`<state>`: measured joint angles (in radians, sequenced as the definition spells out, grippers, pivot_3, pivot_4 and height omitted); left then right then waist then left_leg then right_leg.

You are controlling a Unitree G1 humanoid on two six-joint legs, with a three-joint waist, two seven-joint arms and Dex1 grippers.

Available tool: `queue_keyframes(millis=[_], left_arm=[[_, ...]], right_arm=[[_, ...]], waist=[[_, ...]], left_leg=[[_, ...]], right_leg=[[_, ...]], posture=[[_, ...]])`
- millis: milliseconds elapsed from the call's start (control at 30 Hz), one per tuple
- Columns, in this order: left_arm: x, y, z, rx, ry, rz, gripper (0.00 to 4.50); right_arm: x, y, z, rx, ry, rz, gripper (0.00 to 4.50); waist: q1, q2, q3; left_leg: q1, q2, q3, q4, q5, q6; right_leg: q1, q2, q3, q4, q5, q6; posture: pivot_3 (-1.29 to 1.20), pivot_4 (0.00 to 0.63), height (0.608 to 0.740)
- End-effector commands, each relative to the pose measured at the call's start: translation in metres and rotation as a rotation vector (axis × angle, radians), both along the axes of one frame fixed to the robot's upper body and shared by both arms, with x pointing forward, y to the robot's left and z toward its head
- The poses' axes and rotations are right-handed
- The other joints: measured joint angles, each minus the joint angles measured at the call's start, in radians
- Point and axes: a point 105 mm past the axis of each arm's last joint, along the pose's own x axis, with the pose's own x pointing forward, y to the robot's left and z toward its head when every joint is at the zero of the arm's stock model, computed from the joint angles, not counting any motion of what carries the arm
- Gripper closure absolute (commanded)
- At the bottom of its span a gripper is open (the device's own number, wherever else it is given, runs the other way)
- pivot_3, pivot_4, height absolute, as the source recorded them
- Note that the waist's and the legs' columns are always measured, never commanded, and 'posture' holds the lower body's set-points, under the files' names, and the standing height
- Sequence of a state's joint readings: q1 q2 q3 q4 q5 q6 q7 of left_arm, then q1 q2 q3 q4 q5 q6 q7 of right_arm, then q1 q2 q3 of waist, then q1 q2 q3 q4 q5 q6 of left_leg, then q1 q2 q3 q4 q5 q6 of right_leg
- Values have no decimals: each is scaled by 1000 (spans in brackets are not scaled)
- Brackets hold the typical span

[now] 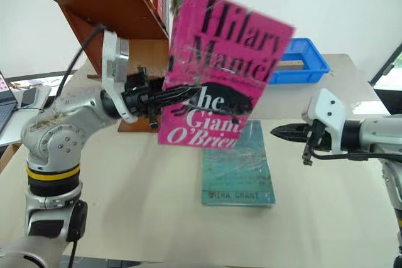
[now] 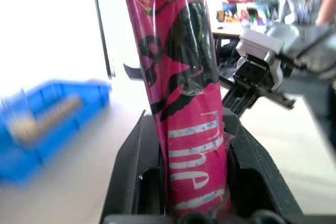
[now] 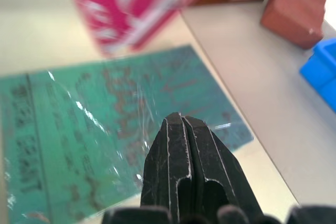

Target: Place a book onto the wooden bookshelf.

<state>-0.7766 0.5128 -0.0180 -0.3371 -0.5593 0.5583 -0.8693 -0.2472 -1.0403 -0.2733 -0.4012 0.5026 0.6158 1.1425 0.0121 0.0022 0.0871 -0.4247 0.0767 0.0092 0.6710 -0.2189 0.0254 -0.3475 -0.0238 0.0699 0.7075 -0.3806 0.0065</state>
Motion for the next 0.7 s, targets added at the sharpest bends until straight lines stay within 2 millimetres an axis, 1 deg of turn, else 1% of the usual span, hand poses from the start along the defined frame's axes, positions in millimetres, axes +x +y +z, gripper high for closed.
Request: queue_keyframes(millis=[33, 100, 133, 200, 333, 467, 600, 700], left_arm=[[6, 9, 34, 163, -474, 121, 3797], [16, 18, 37, 310, -663, 172, 3797], [21, 24, 35, 380, -719, 189, 3797], [33, 41, 29, 513, -770, 226, 3797], [53, 80, 17, 743, -791, 313, 3797], [67, 114, 11, 871, -780, 403, 3797], [79, 135, -4, 967, -742, 449, 3797], [83, 146, -13, 1011, -695, 468, 3797]], right_arm=[[-5, 12, 33, 47, -101, 36, 4500], [-5, 19, 43, 71, -123, 53, 4500], [-5, 22, 46, 80, -132, 62, 4500], [-2, 29, 57, 102, -169, 72, 4500], [8, 41, 79, 163, -250, 71, 4500], [14, 52, 86, 173, -276, 99, 4500], [16, 61, 86, 180, -274, 131, 4500], [17, 63, 87, 181, -275, 137, 4500]], waist=[[-3, 1, 2], [-4, 2, 3], [-4, 2, 3], [-3, 3, 3], [-3, 2, 6], [2, 2, 7], [7, 3, 7], [5, 4, 7]], left_leg=[[0, 0, 0, -1, 0, 0], [1, -1, -1, -3, 0, 0], [2, -1, -1, -4, 0, 0], [3, -1, -1, -6, 0, 0], [1, 0, -1, -6, 1, 0], [0, 0, -2, -6, 1, 0], [0, 0, -1, -6, 1, 0], [0, 0, -1, -6, 1, 0]], right_leg=[[0, 0, 1, 0, 0, 0], [-1, 1, 2, -2, 1, 0], [0, 1, 3, -2, 1, 0], [0, 1, 2, -5, 1, 0], [-4, 1, 2, -4, 2, 1], [-6, 2, 1, -4, 3, 2], [-8, 1, 0, -4, 2, 2], [-9, 1, 0, -2, 2, 2]], posture=[[0, 150, 637], [0, 150, 637], [0, 150, 637], [0, 150, 637], [0, 150, 637], [0, 150, 637], [0, 150, 637], [0, 150, 637]])
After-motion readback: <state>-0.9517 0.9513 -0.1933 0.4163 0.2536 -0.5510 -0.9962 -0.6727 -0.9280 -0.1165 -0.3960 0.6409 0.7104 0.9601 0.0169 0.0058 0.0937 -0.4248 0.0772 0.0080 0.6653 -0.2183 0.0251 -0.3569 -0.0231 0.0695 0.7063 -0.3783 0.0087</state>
